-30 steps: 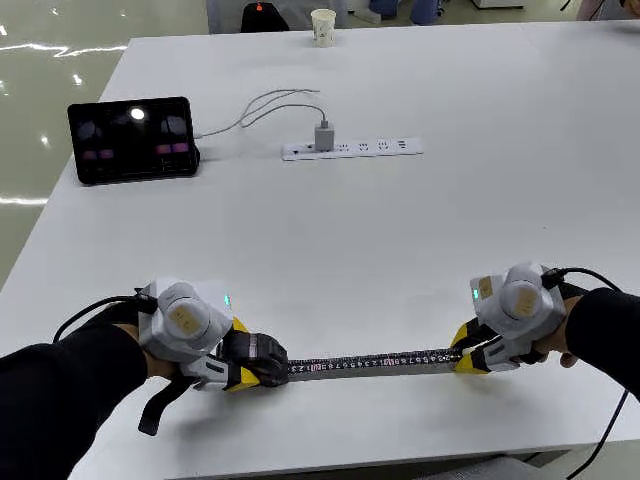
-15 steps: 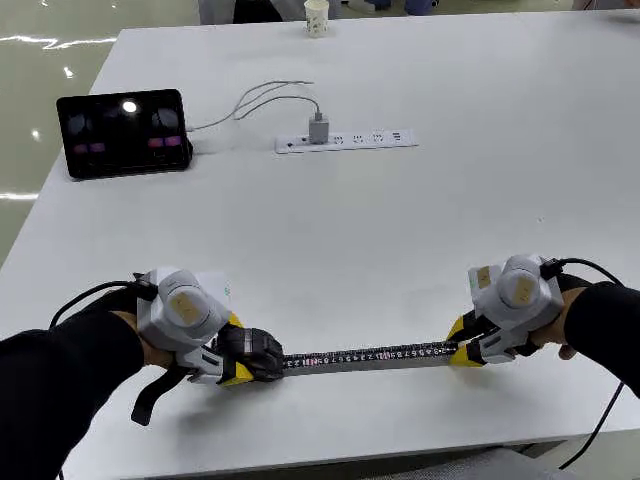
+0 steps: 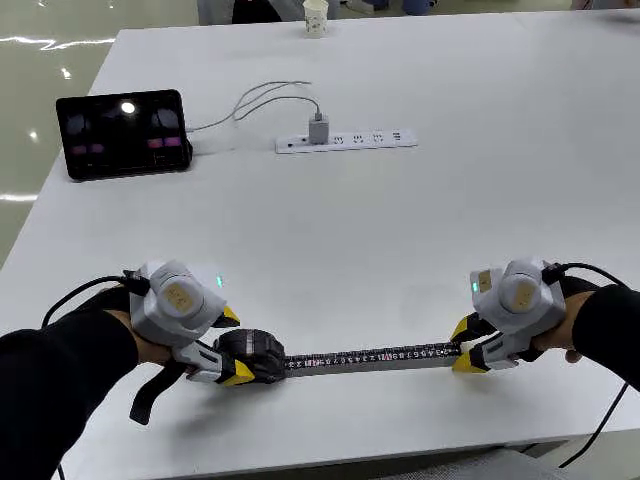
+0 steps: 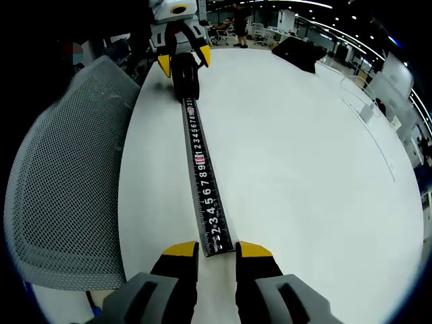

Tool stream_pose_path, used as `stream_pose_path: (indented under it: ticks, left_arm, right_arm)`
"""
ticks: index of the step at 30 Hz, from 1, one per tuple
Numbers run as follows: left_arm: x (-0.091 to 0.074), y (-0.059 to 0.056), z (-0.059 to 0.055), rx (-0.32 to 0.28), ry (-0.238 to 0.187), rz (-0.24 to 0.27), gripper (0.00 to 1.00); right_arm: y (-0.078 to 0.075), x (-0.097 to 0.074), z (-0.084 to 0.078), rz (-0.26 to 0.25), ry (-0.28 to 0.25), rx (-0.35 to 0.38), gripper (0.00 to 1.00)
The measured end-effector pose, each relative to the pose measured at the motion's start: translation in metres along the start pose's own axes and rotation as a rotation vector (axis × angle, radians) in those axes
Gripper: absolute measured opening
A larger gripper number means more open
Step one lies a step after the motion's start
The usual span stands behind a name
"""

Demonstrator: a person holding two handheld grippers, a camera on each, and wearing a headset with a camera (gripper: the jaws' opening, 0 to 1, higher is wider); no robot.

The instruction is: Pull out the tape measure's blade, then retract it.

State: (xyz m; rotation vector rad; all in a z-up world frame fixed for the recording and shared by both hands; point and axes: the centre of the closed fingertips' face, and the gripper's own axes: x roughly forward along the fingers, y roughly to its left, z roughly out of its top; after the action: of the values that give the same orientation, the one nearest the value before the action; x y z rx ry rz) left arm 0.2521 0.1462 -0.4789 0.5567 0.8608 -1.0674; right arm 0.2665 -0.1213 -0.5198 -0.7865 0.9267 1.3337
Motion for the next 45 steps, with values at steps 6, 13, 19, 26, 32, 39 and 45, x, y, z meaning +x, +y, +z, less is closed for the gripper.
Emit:
stream_pose_path:
  ticks: [6,13,19,26,32,39,45]
  left_arm:
    - [-0.007,0.005,-0.002,-0.044,-0.019,0.029,0.47]
    - [-0.017,0.014,-0.006,-0.173,-0.081,0.088,0.56]
    - [-0.028,0.021,-0.013,-0.247,-0.117,0.128,0.61]
    - [-0.036,0.021,-0.015,-0.303,-0.156,0.174,0.65]
    - [-0.047,0.023,-0.014,-0.407,-0.239,0.229,0.70]
    - [-0.062,0.026,-0.025,-0.479,-0.285,0.292,0.76]
    - [-0.067,0.024,-0.035,-0.505,-0.289,0.326,0.77]
  right_arm:
    - [-0.004,-0.007,0.002,-0.022,-0.019,0.052,0.20]
    - [-0.011,-0.019,0.008,-0.089,-0.094,0.161,0.23]
    - [-0.013,-0.030,0.003,-0.140,-0.132,0.220,0.26]
    - [-0.018,-0.047,0.006,-0.215,-0.215,0.294,0.29]
    - [-0.009,-0.056,0.004,-0.247,-0.249,0.328,0.32]
    - [-0.009,-0.069,0.000,-0.344,-0.325,0.365,0.42]
    - [-0.006,-0.073,-0.009,-0.363,-0.325,0.380,0.48]
